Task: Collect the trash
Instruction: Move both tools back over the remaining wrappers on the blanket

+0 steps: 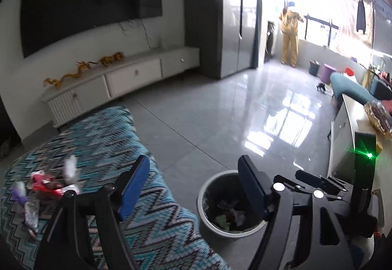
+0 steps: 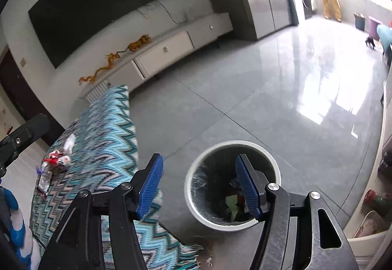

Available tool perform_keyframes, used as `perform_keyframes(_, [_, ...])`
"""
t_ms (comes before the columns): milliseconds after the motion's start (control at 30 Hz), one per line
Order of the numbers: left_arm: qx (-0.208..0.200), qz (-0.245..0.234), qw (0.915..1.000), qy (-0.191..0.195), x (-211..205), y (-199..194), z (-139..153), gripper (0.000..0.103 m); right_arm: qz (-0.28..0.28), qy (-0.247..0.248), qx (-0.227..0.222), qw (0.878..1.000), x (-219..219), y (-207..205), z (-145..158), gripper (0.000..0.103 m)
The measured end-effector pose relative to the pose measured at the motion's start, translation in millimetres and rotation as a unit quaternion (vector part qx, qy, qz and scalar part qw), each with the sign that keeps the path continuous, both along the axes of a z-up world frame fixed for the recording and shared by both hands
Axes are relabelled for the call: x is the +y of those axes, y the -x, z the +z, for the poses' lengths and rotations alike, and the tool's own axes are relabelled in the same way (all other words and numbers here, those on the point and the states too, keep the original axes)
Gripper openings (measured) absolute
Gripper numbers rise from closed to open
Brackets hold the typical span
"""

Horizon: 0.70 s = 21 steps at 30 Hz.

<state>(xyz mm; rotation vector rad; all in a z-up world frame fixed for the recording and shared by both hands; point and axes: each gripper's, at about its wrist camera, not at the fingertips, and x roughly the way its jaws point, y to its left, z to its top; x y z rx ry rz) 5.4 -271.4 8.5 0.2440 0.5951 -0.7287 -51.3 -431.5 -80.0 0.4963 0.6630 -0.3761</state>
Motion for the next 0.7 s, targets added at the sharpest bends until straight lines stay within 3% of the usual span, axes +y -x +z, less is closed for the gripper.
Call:
perform_keyframes(267, [-0.040,0.044,0.9978,0.029,58.1,13.1,31.8,0.073,0.009,0.040,-0.031,0.999,34.7,10.3,45.8,0.063])
perform_keyframes(700, [-0.096,0.111,0.9871,0.065,143.8,41.0,63.9,0.073,0.049,0.085,-0.069,0.993,98.5,17.6,99.7,0.064])
